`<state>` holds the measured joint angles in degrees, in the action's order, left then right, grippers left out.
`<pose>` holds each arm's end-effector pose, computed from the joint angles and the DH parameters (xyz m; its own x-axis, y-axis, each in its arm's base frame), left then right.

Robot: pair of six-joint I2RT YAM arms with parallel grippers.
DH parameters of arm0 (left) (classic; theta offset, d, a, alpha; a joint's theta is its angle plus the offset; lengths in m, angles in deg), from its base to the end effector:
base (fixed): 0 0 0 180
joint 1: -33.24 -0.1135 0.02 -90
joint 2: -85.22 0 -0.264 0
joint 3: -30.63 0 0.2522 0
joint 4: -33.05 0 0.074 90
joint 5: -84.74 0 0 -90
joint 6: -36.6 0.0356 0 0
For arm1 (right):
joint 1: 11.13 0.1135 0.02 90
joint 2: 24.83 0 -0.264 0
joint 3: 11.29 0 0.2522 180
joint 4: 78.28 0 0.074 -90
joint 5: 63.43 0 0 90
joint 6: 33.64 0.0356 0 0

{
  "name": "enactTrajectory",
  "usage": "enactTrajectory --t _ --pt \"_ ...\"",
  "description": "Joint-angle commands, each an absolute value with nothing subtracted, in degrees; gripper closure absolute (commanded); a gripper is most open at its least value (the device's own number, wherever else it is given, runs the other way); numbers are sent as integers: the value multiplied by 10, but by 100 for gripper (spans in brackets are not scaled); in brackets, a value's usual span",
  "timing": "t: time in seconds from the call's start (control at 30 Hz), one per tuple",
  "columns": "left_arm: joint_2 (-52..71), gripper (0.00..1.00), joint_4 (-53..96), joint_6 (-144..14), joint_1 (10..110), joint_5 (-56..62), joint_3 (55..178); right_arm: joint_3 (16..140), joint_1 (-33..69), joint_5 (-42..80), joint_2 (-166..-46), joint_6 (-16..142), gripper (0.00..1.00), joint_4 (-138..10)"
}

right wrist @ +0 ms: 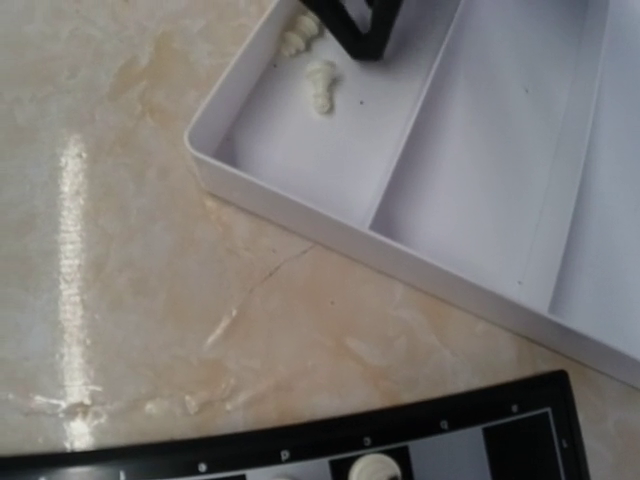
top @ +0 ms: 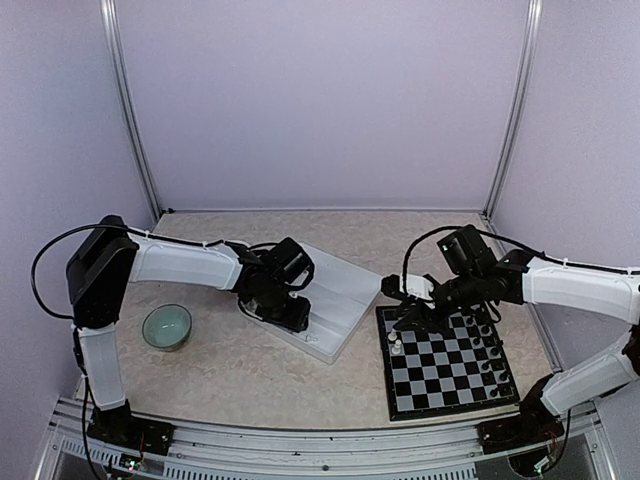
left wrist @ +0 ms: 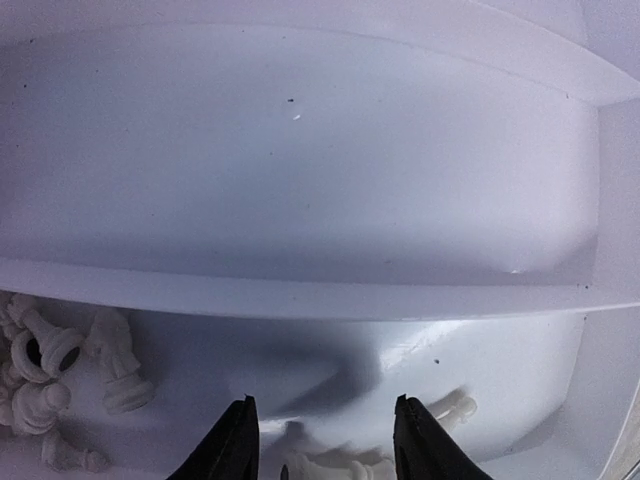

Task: Set up the chess pieces on the board
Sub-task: Adjust the chessboard with the chess pile, then pick up the king from the storage box.

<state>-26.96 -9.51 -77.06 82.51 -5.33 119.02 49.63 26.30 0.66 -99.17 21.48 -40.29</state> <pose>0.2574 -0.2988 0.1558 -0.8514 0.3738 -0.3679 0.4539 0.8766 -0.1600 0.1972 0.1705 0.2263 -0.0728 -0.7035 -0.7070 -0.9810 0.1784 -0.0765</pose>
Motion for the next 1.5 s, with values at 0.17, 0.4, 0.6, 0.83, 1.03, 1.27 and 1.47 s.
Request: enactTrajectory --t 0.17,0.4,0.6,0.83,1.03,1.27,1.47 --pt "-243 53 -160 -576 839 0 1228 527 261 -10 -1001 217 71 -358" --pt "-276 53 -213 -521 838 -78 1261 530 261 -4 -997 204 71 -331" --pt "-238 50 -229 -513 818 -92 1233 517 261 0 -992 207 71 -336" --pt "-254 49 -231 -556 796 -38 1256 518 261 -6 -999 206 71 -344" --pt "-284 49 -198 -632 792 14 1267 517 261 -15 -1008 210 71 -353" --pt "-299 52 -133 -677 794 43 1258 519 261 -22 -1020 212 71 -357" --pt "-321 54 -130 -699 796 26 1272 518 261 -28 -1024 215 71 -359"
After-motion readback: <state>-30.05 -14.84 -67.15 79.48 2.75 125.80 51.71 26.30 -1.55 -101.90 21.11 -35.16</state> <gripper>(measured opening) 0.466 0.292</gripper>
